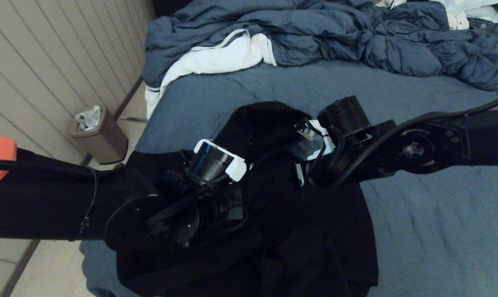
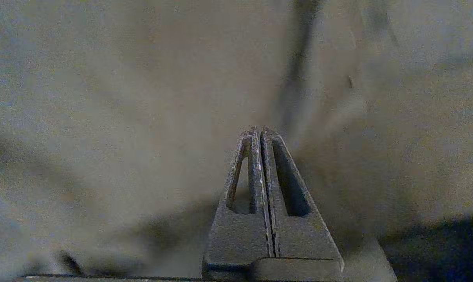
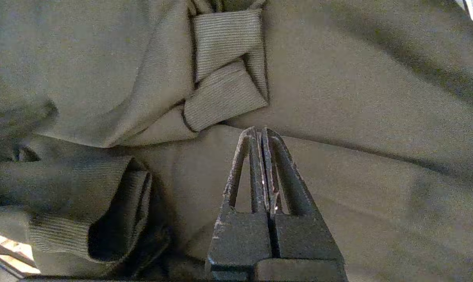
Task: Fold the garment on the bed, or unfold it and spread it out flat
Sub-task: Unfold the black sweatshirt
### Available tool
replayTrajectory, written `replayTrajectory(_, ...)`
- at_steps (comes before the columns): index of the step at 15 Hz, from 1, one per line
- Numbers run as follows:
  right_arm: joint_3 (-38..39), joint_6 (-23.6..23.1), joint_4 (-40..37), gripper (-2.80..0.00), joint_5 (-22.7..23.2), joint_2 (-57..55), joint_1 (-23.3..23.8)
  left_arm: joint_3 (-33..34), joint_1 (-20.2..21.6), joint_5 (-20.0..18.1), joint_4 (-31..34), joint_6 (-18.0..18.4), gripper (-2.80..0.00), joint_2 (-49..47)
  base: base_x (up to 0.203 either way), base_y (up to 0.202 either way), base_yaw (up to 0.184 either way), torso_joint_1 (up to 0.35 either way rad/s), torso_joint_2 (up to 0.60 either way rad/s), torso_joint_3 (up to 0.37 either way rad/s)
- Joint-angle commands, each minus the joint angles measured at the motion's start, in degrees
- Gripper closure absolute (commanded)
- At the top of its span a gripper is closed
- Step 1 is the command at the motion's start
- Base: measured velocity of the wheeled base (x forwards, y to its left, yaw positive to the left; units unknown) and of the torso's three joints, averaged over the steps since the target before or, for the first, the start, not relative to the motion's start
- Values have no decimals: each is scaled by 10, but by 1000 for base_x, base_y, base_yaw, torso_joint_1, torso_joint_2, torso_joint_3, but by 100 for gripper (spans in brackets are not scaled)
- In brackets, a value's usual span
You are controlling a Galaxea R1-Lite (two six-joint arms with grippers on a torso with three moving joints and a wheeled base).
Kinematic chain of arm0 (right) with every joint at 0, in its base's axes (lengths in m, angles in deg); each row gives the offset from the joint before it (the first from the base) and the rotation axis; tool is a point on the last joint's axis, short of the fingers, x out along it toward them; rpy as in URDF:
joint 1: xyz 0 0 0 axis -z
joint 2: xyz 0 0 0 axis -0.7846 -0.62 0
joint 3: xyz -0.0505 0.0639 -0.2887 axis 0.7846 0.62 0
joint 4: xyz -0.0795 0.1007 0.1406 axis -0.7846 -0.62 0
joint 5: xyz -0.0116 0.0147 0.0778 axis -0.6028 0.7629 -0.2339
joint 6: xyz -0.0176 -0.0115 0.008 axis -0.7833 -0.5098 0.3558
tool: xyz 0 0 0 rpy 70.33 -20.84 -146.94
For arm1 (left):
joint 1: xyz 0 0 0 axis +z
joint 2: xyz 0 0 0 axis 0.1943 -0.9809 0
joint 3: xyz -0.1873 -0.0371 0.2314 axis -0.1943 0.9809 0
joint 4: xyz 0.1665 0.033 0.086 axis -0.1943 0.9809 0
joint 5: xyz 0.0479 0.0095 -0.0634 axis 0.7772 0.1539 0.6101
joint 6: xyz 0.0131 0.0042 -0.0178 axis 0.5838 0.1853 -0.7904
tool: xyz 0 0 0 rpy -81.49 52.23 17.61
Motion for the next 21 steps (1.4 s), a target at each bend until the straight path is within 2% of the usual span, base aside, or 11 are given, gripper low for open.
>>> replayTrajectory(1, 2, 1, -1, 0, 0, 0, -6, 3, -23, 1, 6, -11, 0, 1, 0, 0, 0, 0, 0, 0)
replayTrajectory(5, 27, 3, -2, 0, 0, 1, -49, 14, -91, -3, 32, -52, 0, -8, 0, 0, 0, 0, 0, 0)
replayTrajectory(10, 107, 3, -1, 0, -2, 33, -102, 71, -137, -5, 46, -65, 0, 31, 0, 0, 0, 0, 0, 0)
replayTrajectory(16, 302, 3, 5, 0, 1, 159, -143, 119, -152, -6, 113, -74, 0, 136, 0, 0, 0, 0, 0, 0)
replayTrajectory(21, 450, 29, 15, 0, -1, 296, -199, 87, -139, -4, 120, -68, 0, 147, 0, 0, 0, 0, 0, 0)
